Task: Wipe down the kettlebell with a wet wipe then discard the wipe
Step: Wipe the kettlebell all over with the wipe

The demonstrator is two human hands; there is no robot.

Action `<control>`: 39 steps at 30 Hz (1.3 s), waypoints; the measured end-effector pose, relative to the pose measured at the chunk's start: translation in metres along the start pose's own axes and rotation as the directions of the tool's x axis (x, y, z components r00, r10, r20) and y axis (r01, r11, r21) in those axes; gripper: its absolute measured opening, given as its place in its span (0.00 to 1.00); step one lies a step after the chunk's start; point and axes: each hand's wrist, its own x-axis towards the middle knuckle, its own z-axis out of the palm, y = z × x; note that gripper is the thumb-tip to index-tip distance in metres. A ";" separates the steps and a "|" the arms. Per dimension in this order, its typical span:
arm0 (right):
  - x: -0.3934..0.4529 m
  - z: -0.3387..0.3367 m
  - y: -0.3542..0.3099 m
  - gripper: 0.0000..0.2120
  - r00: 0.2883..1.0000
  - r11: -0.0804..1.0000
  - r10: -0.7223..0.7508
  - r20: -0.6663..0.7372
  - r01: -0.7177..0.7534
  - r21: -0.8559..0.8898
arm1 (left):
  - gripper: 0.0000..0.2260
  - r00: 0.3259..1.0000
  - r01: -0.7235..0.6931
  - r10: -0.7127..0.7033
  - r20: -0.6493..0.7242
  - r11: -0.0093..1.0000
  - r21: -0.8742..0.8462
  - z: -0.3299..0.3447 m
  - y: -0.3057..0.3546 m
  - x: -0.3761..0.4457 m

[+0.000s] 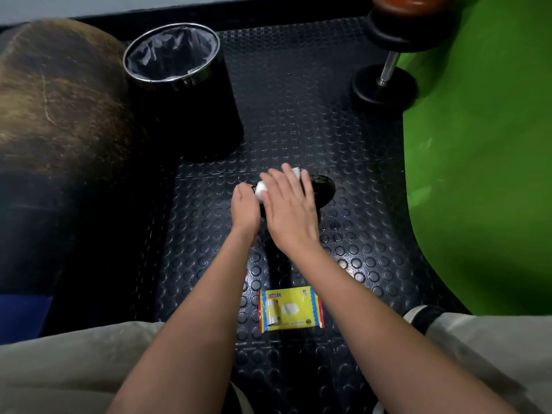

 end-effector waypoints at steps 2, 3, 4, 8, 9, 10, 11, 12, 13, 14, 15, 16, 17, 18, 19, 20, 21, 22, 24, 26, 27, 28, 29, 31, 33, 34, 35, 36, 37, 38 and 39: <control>0.003 0.000 0.001 0.20 0.998 0.998 -0.060 0.013 0.060 0.000 | 0.11 1.000 -0.001 0.001 0.011 1.000 0.009 -0.001 0.000 0.000; 0.003 -0.002 0.005 0.19 0.997 0.997 -0.072 0.006 0.072 0.020 | 0.11 1.000 0.001 -0.001 0.008 1.000 0.020 -0.002 0.000 0.001; 0.004 -0.004 0.011 0.19 0.997 0.996 -0.072 -0.014 0.072 0.045 | 0.11 1.000 0.001 -0.001 0.009 1.000 0.027 -0.001 -0.001 0.001; 0.002 -0.012 0.042 0.16 0.996 0.980 0.050 -0.073 -0.035 0.194 | 0.12 1.000 0.001 -0.001 0.023 1.000 0.018 0.000 0.000 -0.001; 0.000 -0.012 0.048 0.16 0.994 0.973 0.082 -0.078 -0.063 0.222 | 0.12 1.000 0.005 -0.006 0.027 1.000 0.013 0.001 0.000 -0.001; -0.002 -0.013 0.053 0.15 0.989 0.963 0.116 -0.087 -0.091 0.252 | 0.12 1.000 0.010 -0.011 0.028 1.000 0.013 0.001 0.000 -0.001; -0.003 -0.013 0.057 0.15 0.983 0.947 0.159 -0.092 -0.126 0.295 | 0.12 0.999 0.014 -0.014 0.029 1.000 0.018 0.001 0.001 -0.002; -0.003 -0.013 0.060 0.15 0.973 0.924 0.211 -0.090 -0.168 0.343 | 0.12 0.999 0.015 -0.016 0.030 0.999 0.028 0.001 0.001 -0.002; -0.001 -0.013 0.061 0.15 0.959 0.894 0.273 -0.076 -0.223 0.389 | 0.12 0.999 0.014 -0.015 0.033 0.999 0.038 0.002 0.001 -0.003; 0.001 -0.014 0.062 0.17 0.939 0.852 0.342 -0.045 -0.289 0.436 | 0.12 0.999 0.014 -0.016 0.035 0.999 0.047 0.002 0.001 -0.003; 0.004 -0.015 0.063 0.17 0.912 0.793 0.410 -0.001 -0.356 0.494 | 0.11 0.999 0.013 -0.015 0.038 0.999 0.052 0.002 0.002 -0.004; 0.006 -0.018 0.063 0.17 0.880 0.717 0.471 0.057 -0.420 0.557 | 0.11 0.999 0.012 -0.014 0.038 0.998 0.054 0.002 0.002 -0.004; 0.008 -0.021 0.063 0.16 0.841 0.620 0.524 0.131 -0.483 0.619 | 0.11 0.999 0.009 -0.011 0.038 0.998 0.055 0.002 0.002 -0.004; 0.010 -0.024 0.063 0.16 0.793 0.506 0.570 0.217 -0.546 0.668 | 0.11 0.999 0.005 -0.007 0.039 0.998 0.055 0.002 0.002 -0.004; 0.012 -0.027 0.064 0.16 0.737 0.396 0.605 0.303 -0.607 0.689 | 0.11 0.999 0.004 -0.006 0.038 0.998 0.056 0.002 0.002 -0.005; 0.015 -0.030 0.065 0.16 0.689 0.328 0.623 0.371 -0.661 0.675 | 0.11 0.999 0.003 -0.005 0.036 0.998 0.057 0.002 0.002 -0.005; 0.019 -0.035 0.066 0.16 0.661 0.325 0.625 0.416 -0.704 0.631 | 0.11 0.999 0.002 -0.004 0.034 0.998 0.056 0.002 0.002 -0.005; 0.025 -0.038 0.068 0.17 0.660 0.406 0.613 0.434 -0.735 0.544 | 0.12 1.000 0.004 -0.005 0.030 0.999 0.054 0.002 0.002 -0.005; 0.039 -0.045 0.070 0.21 0.719 0.680 0.520 0.461 -0.676 0.286 | 0.12 1.000 0.011 -0.012 0.020 0.999 0.050 0.000 0.001 -0.004; 0.053 -0.049 0.062 0.24 0.768 0.869 0.393 0.505 -0.490 0.070 | 0.12 1.000 0.009 -0.010 0.010 0.999 0.047 -0.001 0.000 -0.003; 0.058 -0.050 0.054 0.25 0.783 0.916 0.345 0.518 -0.402 -0.001 | 0.13 1.000 0.001 -0.001 0.007 0.999 0.046 -0.001 0.000 -0.004; 0.060 -0.051 0.044 0.25 0.799 0.944 0.302 0.519 -0.325 -0.050 | 0.13 1.000 -0.006 0.006 0.005 0.999 0.045 0.000 0.000 -0.005; 0.061 -0.052 0.034 0.24 0.816 0.964 0.258 0.517 -0.255 -0.079 | 0.13 1.000 -0.012 0.012 0.001 0.999 0.041 0.000 -0.001 -0.006; 0.059 -0.051 0.015 0.21 0.851 0.986 0.166 0.498 -0.136 -0.097 | 0.14 1.000 -0.019 0.019 -0.003 0.999 0.029 0.001 0.000 -0.009; 0.056 -0.048 0.008 0.20 0.881 0.991 0.122 0.457 -0.083 -0.103 | 0.14 1.000 -0.016 0.016 -0.004 0.999 0.033 0.000 0.002 -0.010; 0.053 -0.046 0.008 0.21 0.900 0.992 0.115 0.420 -0.081 -0.098 | 0.14 1.000 -0.015 0.015 -0.003 0.999 0.035 -0.001 0.003 -0.010; 0.049 -0.042 0.011 0.22 0.925 0.993 0.110 0.363 -0.086 -0.082 | 0.14 1.000 -0.017 0.017 -0.002 0.999 0.033 -0.002 0.002 -0.008; 0.043 -0.038 0.014 0.23 0.952 0.995 0.102 0.289 -0.090 -0.052 | 0.14 1.000 -0.019 0.019 0.000 0.999 0.032 -0.002 0.002 -0.008; 0.035 -0.034 0.018 0.23 0.976 0.996 0.086 0.202 -0.084 -0.016 | 0.13 1.000 -0.022 0.022 0.004 0.999 0.029 -0.001 0.002 -0.008; 0.027 -0.029 0.021 0.22 0.991 0.997 0.067 0.112 -0.070 0.020 | 0.13 1.000 -0.021 0.021 0.009 0.999 0.027 -0.001 0.001 -0.009; 0.018 -0.025 0.024 0.20 0.998 0.997 0.052 0.043 -0.054 0.056 | 0.13 1.000 -0.021 0.021 0.014 0.999 0.025 -0.001 0.001 -0.009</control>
